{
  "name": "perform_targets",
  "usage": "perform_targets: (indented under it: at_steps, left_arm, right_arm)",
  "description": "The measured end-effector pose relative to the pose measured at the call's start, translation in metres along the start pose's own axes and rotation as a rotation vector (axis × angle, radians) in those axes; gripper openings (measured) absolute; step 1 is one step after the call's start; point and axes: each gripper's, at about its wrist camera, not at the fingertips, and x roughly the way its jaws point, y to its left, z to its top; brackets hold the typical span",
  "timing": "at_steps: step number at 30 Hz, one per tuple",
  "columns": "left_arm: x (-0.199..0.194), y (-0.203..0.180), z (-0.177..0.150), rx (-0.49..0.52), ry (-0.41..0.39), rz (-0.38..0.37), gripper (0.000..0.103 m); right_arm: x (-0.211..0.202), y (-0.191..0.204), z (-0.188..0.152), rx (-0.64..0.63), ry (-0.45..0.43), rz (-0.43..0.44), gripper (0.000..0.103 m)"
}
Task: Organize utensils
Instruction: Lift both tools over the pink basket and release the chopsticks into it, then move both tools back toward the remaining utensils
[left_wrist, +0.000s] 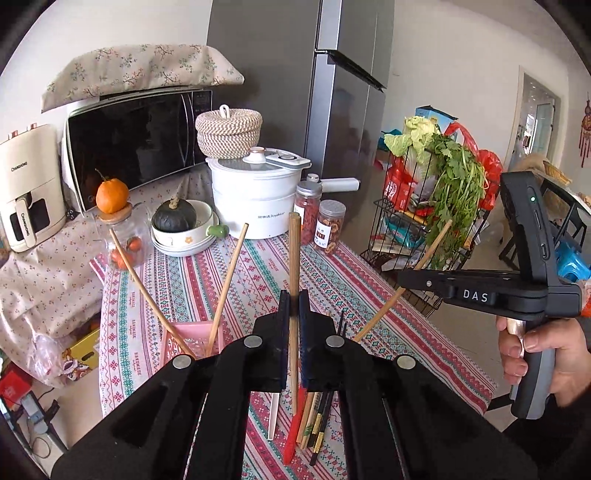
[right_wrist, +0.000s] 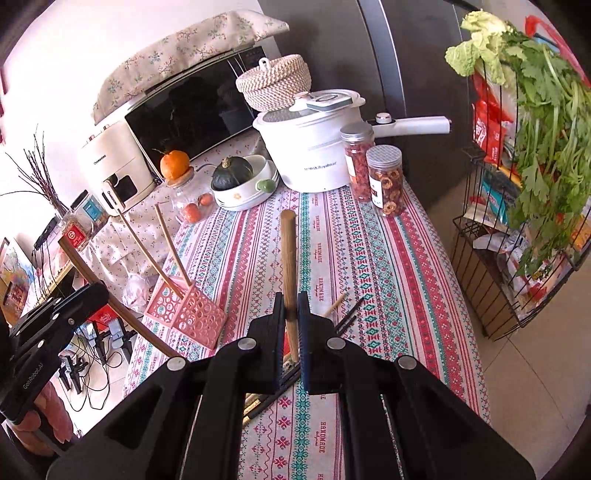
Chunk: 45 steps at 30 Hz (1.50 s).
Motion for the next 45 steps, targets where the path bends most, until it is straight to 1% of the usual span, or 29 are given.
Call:
perform_targets:
  at_steps: [2, 6, 10, 12, 15, 18, 19, 23, 26, 28, 33, 35, 36, 37, 38, 40, 42, 44, 45]
  left_arm:
    - [-0.016, 0.002, 0.006, 0.002, -0.049, -0.004, 0.004]
    - [-0.047, 0.011, 0.018, -0.013, -0.145, 0.024, 0.004]
    - [-0.066, 0.029, 0.026, -0.039, -0.229, 0.091, 0.004]
    - [-0.069, 0.04, 0.028, -0.061, -0.255, 0.123, 0.004]
    - [-0.065, 0.057, 0.025, -0.081, -0.278, 0.197, 0.004]
    - [-0.049, 0.073, 0.018, -0.099, -0.264, 0.232, 0.004]
    - [-0.041, 0.078, 0.015, -0.106, -0.243, 0.241, 0.004]
    - [-0.011, 0.098, 0.004, -0.162, -0.153, 0.231, 0.004]
    - [0.006, 0.104, -0.003, -0.153, -0.104, 0.243, 0.004]
    - [0.013, 0.106, -0.006, -0.147, -0.087, 0.248, 0.004]
    - [0.029, 0.113, -0.012, -0.16, -0.046, 0.225, 0.005]
    - [0.032, 0.114, -0.012, -0.157, -0.035, 0.234, 0.006]
    - [0.031, 0.114, -0.013, -0.159, -0.033, 0.236, 0.01]
    - [0.029, 0.115, -0.012, -0.167, -0.03, 0.238, 0.025]
    - [0.027, 0.116, -0.012, -0.178, -0.027, 0.246, 0.033]
    - [0.017, 0.119, -0.013, -0.205, -0.03, 0.26, 0.058]
    - [0.009, 0.123, -0.015, -0.229, -0.018, 0.278, 0.071]
    - [0.002, 0.128, -0.017, -0.26, 0.006, 0.302, 0.076]
    - [-0.001, 0.131, -0.019, -0.278, 0.021, 0.313, 0.083]
  right_arm:
    - [-0.006, 0.007, 0.004, -0.01, -0.022, 0.014, 0.007]
    - [-0.013, 0.017, 0.012, -0.021, -0.062, 0.023, 0.007]
    - [-0.014, 0.026, 0.015, -0.024, -0.074, 0.048, 0.007]
    - [-0.013, 0.032, 0.015, -0.032, -0.079, 0.054, 0.007]
    - [-0.008, 0.039, 0.015, -0.04, -0.07, 0.056, 0.007]
    - [-0.002, 0.048, 0.014, -0.049, -0.058, 0.06, 0.007]
    - [0.0, 0.051, 0.014, -0.054, -0.056, 0.063, 0.007]
    - [0.0, 0.065, 0.014, -0.074, -0.065, 0.083, 0.007]
    - [-0.004, 0.075, 0.016, -0.085, -0.083, 0.105, 0.007]
    - [-0.005, 0.082, 0.018, -0.091, -0.091, 0.119, 0.007]
    - [-0.008, 0.095, 0.022, -0.102, -0.107, 0.151, 0.007]
    - [-0.01, 0.099, 0.024, -0.106, -0.116, 0.165, 0.007]
    - [-0.011, 0.102, 0.025, -0.11, -0.122, 0.172, 0.007]
    - [-0.012, 0.105, 0.026, -0.114, -0.127, 0.179, 0.007]
    - [-0.013, 0.107, 0.027, -0.12, -0.132, 0.188, 0.007]
    - [-0.014, 0.114, 0.03, -0.133, -0.147, 0.203, 0.007]
    - [-0.012, 0.119, 0.031, -0.14, -0.15, 0.215, 0.007]
    - [-0.007, 0.124, 0.032, -0.143, -0.144, 0.226, 0.007]
    - [-0.004, 0.126, 0.032, -0.144, -0.138, 0.23, 0.007]
